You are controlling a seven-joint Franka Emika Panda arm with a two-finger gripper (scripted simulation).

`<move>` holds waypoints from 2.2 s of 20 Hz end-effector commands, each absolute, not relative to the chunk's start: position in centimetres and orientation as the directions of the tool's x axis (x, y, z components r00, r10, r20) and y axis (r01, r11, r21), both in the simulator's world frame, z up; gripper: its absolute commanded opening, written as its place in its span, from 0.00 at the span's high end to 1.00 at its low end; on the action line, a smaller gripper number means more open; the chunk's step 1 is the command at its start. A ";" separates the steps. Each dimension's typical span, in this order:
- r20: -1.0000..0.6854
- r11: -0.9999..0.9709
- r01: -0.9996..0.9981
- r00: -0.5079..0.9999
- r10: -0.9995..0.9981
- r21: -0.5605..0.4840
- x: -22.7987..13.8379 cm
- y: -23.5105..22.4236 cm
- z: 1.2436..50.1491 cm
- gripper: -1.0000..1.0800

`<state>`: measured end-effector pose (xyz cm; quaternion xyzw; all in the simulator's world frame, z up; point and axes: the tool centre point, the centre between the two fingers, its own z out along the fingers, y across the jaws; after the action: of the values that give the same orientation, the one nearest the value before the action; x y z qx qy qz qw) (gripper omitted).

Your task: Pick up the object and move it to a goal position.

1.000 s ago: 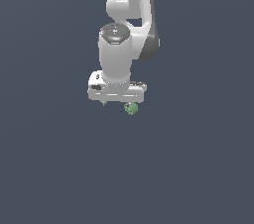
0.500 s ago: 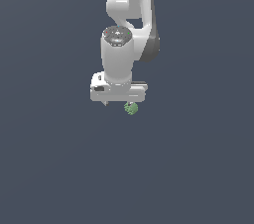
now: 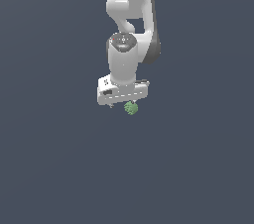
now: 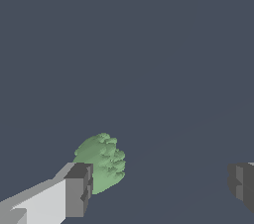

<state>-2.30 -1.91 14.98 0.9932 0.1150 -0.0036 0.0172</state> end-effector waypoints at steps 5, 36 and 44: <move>-0.011 -0.910 0.413 0.911 0.413 0.020 -4.3 -0.3 12.8 0.04; 0.000 -0.740 0.672 0.740 0.672 0.000 -7.9 2.3 6.5 0.04; 0.000 -0.739 0.673 0.739 0.673 0.000 -7.9 2.2 4.7 0.04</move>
<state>-7.93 2.25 4.78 0.9325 0.3611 -0.0006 -0.0003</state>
